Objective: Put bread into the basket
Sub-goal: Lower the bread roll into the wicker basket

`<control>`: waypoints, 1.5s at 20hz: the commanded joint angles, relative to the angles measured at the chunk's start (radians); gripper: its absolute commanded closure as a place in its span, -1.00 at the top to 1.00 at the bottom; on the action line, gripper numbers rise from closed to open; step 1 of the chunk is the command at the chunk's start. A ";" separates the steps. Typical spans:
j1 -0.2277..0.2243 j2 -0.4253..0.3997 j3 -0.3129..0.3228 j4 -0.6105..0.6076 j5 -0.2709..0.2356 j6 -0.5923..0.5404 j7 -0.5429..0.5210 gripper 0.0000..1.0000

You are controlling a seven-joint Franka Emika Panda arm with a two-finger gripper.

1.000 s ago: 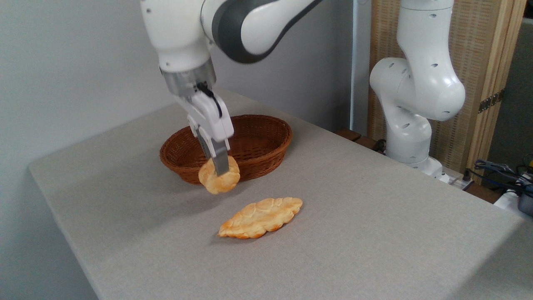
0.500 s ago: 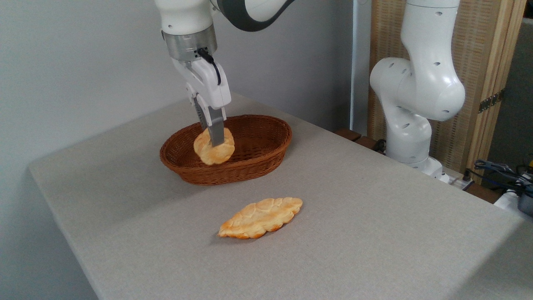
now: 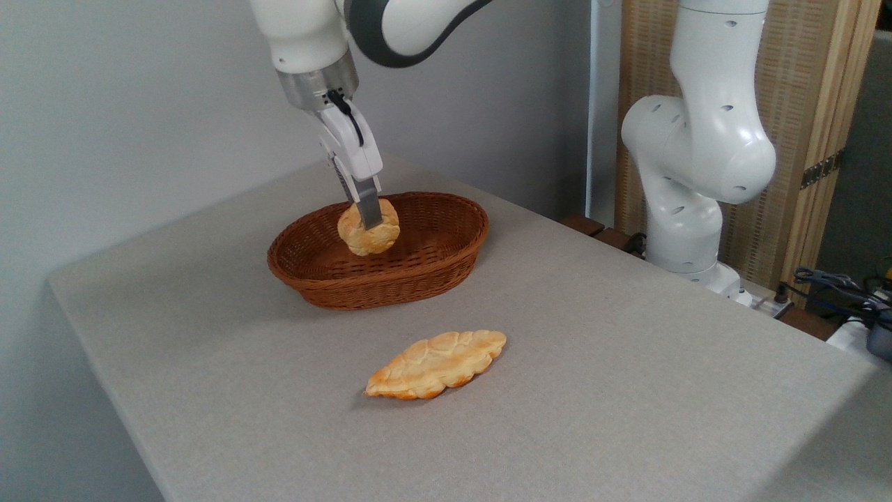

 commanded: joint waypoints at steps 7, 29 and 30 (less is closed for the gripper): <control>-0.068 0.092 0.000 0.004 -0.012 -0.011 -0.055 0.89; -0.056 0.071 0.013 0.044 -0.001 -0.011 -0.054 1.00; -0.056 0.071 0.016 0.048 -0.001 -0.011 -0.054 1.00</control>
